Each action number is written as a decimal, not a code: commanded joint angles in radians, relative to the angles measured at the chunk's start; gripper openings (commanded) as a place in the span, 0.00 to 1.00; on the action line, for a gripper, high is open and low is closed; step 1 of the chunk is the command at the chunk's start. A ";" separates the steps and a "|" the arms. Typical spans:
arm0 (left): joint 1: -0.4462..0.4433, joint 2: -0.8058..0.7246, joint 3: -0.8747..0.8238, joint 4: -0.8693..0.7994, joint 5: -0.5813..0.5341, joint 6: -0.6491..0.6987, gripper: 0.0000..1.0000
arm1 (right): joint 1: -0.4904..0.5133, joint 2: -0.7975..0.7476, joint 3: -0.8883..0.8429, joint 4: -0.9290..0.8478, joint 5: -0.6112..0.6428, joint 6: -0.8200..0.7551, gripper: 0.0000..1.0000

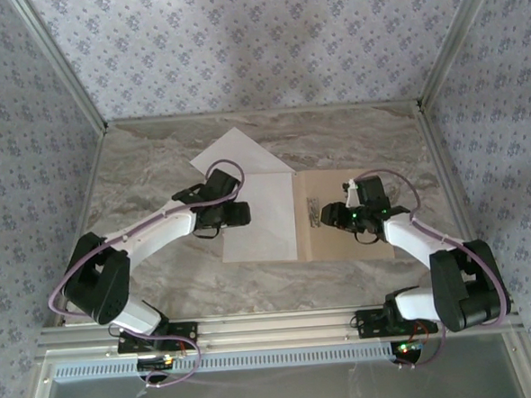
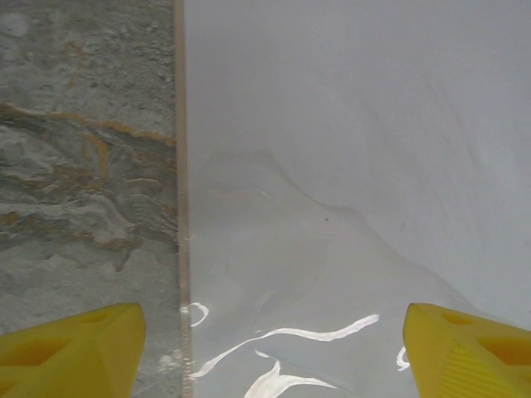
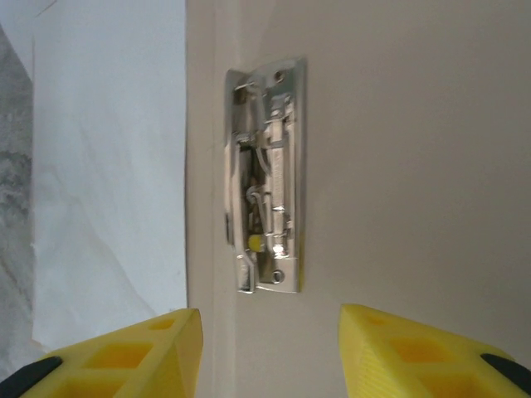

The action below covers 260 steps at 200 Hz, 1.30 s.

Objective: Put the files into the folder

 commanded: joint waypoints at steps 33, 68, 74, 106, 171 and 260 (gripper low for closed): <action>-0.027 0.073 -0.016 0.183 0.177 -0.059 0.78 | -0.046 0.014 0.058 -0.045 0.032 -0.043 0.50; -0.044 0.128 -0.029 0.194 0.178 -0.081 0.77 | -0.062 0.085 0.086 -0.032 0.021 -0.036 0.49; -0.045 0.136 -0.036 0.197 0.180 -0.087 0.77 | -0.063 0.093 0.089 -0.028 0.021 -0.033 0.49; -0.048 0.126 -0.109 0.209 0.179 -0.111 0.76 | -0.066 0.119 0.101 -0.012 0.015 -0.024 0.48; -0.042 0.003 -0.269 0.154 0.114 -0.133 0.76 | -0.066 0.123 0.111 -0.003 -0.003 -0.018 0.48; -0.011 -0.169 -0.242 -0.022 0.009 -0.119 0.77 | -0.015 0.122 0.088 0.129 -0.071 0.040 0.47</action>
